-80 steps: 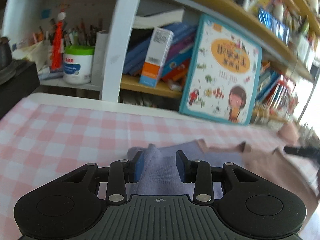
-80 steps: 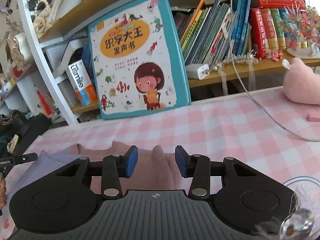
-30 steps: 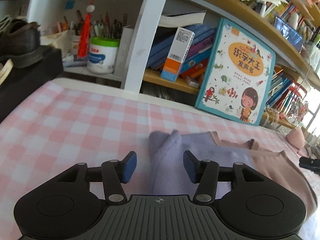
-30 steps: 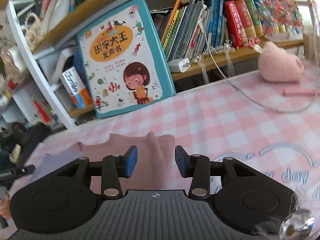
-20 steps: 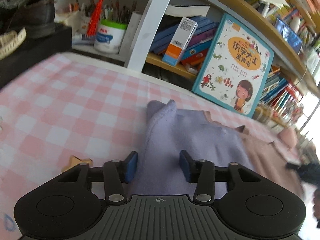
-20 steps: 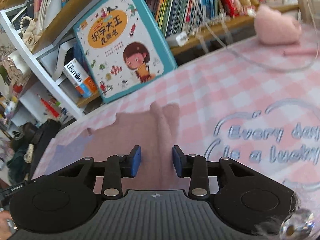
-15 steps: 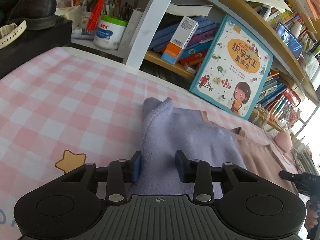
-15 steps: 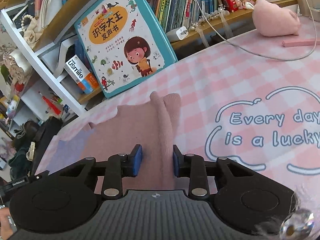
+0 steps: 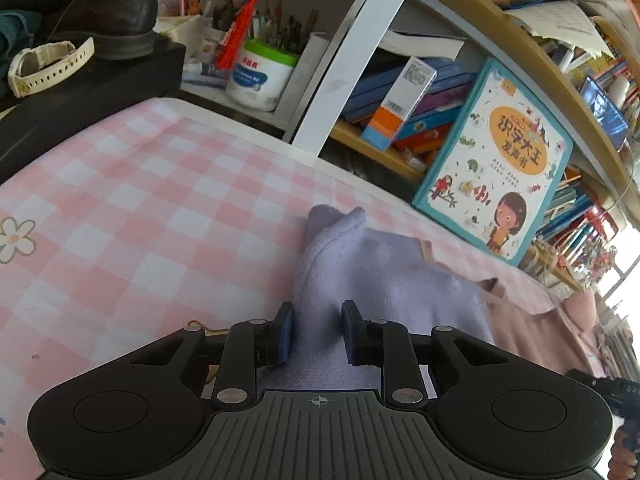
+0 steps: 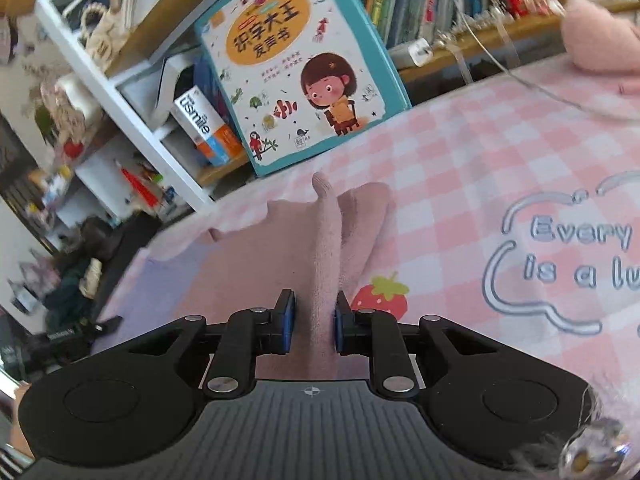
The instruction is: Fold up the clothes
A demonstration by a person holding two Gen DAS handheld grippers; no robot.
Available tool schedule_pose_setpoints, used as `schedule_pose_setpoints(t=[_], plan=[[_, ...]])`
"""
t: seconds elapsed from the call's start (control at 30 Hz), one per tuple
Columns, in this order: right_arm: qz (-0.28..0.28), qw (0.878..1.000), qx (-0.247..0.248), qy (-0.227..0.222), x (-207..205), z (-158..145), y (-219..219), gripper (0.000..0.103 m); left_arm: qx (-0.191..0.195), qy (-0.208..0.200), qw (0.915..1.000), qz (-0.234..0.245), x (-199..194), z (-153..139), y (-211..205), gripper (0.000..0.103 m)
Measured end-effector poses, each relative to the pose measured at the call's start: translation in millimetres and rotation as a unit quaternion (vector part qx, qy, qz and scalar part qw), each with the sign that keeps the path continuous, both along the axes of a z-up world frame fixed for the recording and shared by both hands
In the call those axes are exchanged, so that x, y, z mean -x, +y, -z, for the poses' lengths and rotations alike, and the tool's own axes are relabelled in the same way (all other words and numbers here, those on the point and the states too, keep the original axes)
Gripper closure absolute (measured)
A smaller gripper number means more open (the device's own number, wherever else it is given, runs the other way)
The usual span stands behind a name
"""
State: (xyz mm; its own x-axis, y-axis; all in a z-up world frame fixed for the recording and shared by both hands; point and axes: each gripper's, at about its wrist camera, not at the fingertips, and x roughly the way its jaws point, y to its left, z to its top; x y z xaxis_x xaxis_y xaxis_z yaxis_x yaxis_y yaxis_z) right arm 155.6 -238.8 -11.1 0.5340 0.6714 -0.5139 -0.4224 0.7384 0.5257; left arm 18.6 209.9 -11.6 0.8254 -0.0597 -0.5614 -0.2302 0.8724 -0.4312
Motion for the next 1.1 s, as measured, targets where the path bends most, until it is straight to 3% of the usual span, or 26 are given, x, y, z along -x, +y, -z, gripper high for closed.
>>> schedule_pose_setpoints(t=[0.13, 0.37, 0.43, 0.6, 0.83, 0.97, 1.03, 1.1], plan=[[0.001, 0.999, 0.033, -0.026, 5, -1, 8, 0.082, -0.019, 0.003, 0.9998, -0.003, 0, -3, -6, 0.079], [0.015, 0.996, 0.066, -0.055, 9, -4, 9, 0.074, -0.09, 0.008, 0.9958, -0.017, 9, -16, -27, 0.076], [0.024, 0.994, 0.08, -0.071, 12, -9, 8, 0.072, -0.106, 0.004, 0.9941, -0.024, 16, -23, -31, 0.069], [0.028, 0.984, 0.132, -0.115, 20, -19, 7, 0.07, -0.135, -0.014, 0.9902, -0.032, 39, -47, -38, 0.067], [-0.03, 0.972, 0.163, -0.166, 36, -32, 8, 0.064, -0.111, -0.01, 0.9936, -0.019, 58, -56, -47, 0.067], [-0.078, 0.964, 0.167, -0.192, 48, -37, 16, 0.06, -0.126, 0.014, 0.9919, -0.008, 61, -51, -62, 0.066], [-0.104, 0.961, 0.163, -0.199, 53, -38, 20, 0.059, -0.132, 0.022, 0.991, -0.004, 64, -49, -68, 0.052], [-0.132, 0.958, 0.156, -0.202, 58, -39, 23, 0.057, -0.133, 0.024, 0.9908, -0.002, 70, -50, -72, 0.047]])
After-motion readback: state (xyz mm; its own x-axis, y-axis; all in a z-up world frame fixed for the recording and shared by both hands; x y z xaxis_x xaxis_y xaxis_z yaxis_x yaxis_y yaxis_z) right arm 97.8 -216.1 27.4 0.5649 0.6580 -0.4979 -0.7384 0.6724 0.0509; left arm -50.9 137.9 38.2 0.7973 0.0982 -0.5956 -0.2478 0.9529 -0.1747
